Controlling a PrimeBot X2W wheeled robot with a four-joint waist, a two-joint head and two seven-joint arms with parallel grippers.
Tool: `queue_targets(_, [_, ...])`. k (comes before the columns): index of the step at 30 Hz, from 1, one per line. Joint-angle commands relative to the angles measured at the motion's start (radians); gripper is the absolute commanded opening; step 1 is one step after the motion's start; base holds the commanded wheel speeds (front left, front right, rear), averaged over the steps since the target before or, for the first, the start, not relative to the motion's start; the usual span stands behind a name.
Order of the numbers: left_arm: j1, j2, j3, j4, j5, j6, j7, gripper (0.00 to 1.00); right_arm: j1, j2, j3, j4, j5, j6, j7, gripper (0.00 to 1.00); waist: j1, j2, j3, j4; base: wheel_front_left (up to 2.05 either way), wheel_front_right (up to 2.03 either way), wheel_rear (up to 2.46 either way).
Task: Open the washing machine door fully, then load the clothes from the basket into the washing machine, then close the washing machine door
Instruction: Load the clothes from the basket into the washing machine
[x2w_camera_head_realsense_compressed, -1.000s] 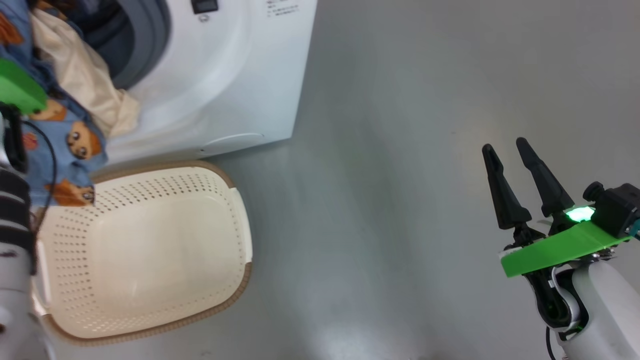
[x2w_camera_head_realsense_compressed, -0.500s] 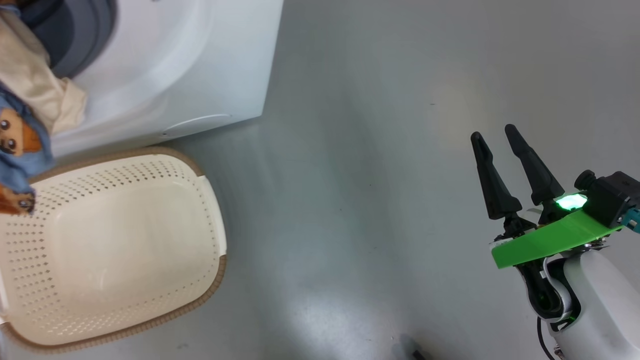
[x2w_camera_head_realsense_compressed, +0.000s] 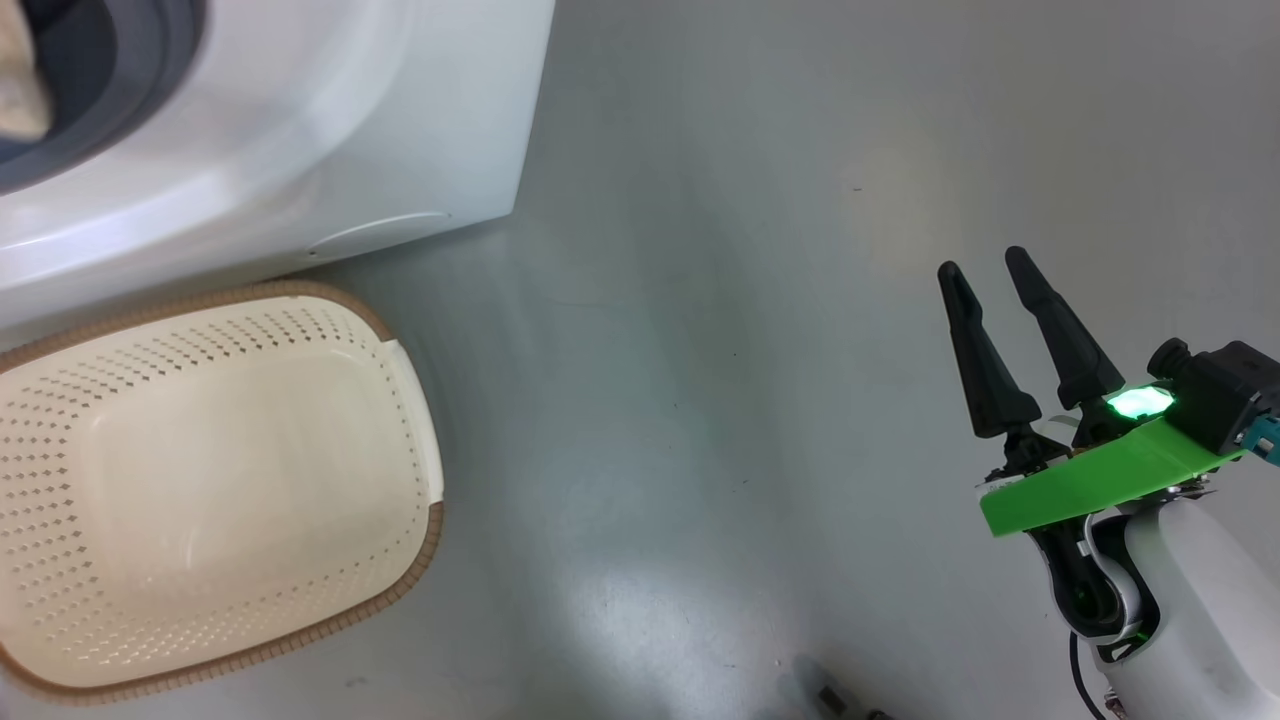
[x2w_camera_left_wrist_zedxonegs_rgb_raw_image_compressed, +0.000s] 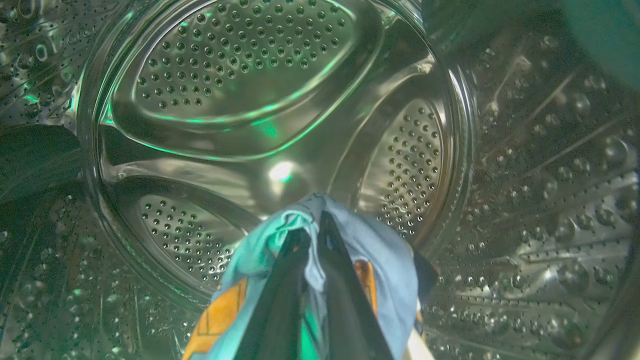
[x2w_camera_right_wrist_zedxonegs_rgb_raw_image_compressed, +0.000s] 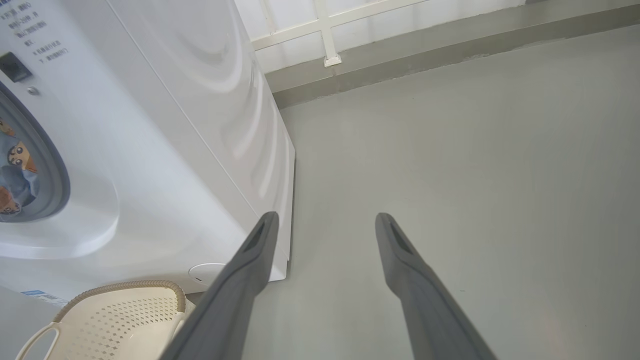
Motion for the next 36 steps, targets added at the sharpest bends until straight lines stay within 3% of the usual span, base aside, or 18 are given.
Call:
queue_targets(1, [0.050,0.046,0.011,-0.062,0.009,0.011,-0.005,0.00,0.000,-0.010,0.018,-0.023,0.001,0.005,-0.008,1.00,0.0000,0.0000,0.001,0.000,0.00,0.00,0.00])
queue_targets(2, [0.069,0.042,0.015,-0.071,0.005,0.010,-0.005,0.00,0.000,-0.010,0.019,-0.023,0.001,0.005,-0.008,1.00,0.0000,0.0000,0.000,0.000,0.00,0.00,0.00])
queue_targets(3, [0.086,0.039,0.020,-0.056,0.000,0.008,-0.005,0.33,0.001,-0.009,0.019,-0.022,0.002,0.005,-0.008,1.00,0.0000,0.0000,-0.003,0.000,0.00,0.00,0.00])
queue_targets(4, [0.099,0.036,0.023,-0.029,-0.003,0.008,-0.005,1.00,0.003,-0.009,0.020,-0.021,0.002,0.005,-0.008,1.00,0.0000,0.0000,-0.006,0.001,0.00,0.00,0.00])
queue_targets(22, [0.116,0.015,0.026,0.111,-0.020,-0.019,-0.005,1.00,0.005,-0.014,0.015,-0.020,0.004,0.005,-0.008,1.00,0.0000,0.0000,-0.033,0.030,0.00,0.00,0.00])
queue_targets(36, [0.328,-0.065,0.076,-0.010,-0.053,-0.036,-0.005,1.00,0.014,-0.041,-0.003,-0.020,-0.004,0.005,-0.008,1.00,0.0000,0.0000,-0.092,0.077,0.00,0.00,0.00])
